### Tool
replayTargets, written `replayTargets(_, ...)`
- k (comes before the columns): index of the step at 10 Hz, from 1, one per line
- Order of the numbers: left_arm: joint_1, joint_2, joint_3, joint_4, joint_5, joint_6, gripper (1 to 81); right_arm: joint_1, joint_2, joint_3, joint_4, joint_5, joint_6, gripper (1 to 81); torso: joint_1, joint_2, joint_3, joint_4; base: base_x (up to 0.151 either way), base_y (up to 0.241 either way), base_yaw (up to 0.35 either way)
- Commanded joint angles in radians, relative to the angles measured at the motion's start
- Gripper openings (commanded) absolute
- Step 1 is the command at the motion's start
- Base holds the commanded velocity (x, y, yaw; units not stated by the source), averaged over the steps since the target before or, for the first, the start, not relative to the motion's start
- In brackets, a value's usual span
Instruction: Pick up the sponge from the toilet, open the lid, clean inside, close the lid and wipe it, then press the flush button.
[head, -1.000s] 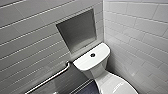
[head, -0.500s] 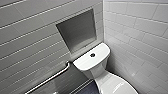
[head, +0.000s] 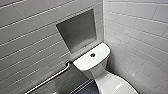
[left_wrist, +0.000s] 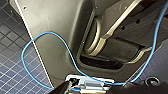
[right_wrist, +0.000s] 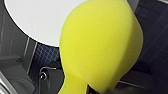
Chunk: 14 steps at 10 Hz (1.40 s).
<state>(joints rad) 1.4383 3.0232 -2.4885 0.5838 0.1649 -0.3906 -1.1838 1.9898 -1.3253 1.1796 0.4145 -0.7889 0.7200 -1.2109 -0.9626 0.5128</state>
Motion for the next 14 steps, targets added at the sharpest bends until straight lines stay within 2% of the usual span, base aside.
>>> replayTargets(1,0.008,-0.015,-0.001,0.001,0.077,0.003,81.1,0.247,-0.073,0.120,0.032,-0.039,-0.012,1.0,0.000,0.000,0.000,0.000,0.000,0.000,0.000)
replayTargets(3,0.008,-0.015,0.000,0.002,0.077,0.004,81.1,0.360,-0.043,0.074,0.106,-0.086,-0.015,1.0,0.000,0.000,0.000,0.000,0.000,0.000,0.000)
replayTargets(6,0.008,-0.015,-0.001,0.001,0.079,0.003,81.1,0.514,0.090,-0.079,0.181,-0.158,-0.016,1.0,0.000,0.000,0.000,0.000,0.000,0.000,0.000)
replayTargets(10,0.008,-0.015,0.000,0.001,0.079,0.003,81.1,0.591,0.349,-0.391,0.190,-0.214,-0.015,1.0,-0.001,-0.001,0.000,0.000,0.000,0.000,0.000)
replayTargets(12,0.008,-0.013,0.000,0.001,0.079,0.003,81.1,0.615,0.474,-0.531,0.239,-0.212,-0.015,1.0,0.000,0.000,0.000,0.000,0.000,0.000,0.000)
replayTargets(14,0.008,-0.013,-0.001,0.001,0.079,0.003,81.1,0.628,0.630,-0.679,0.239,-0.235,-0.016,1.0,0.000,0.000,0.000,0.000,0.000,0.000,0.000)
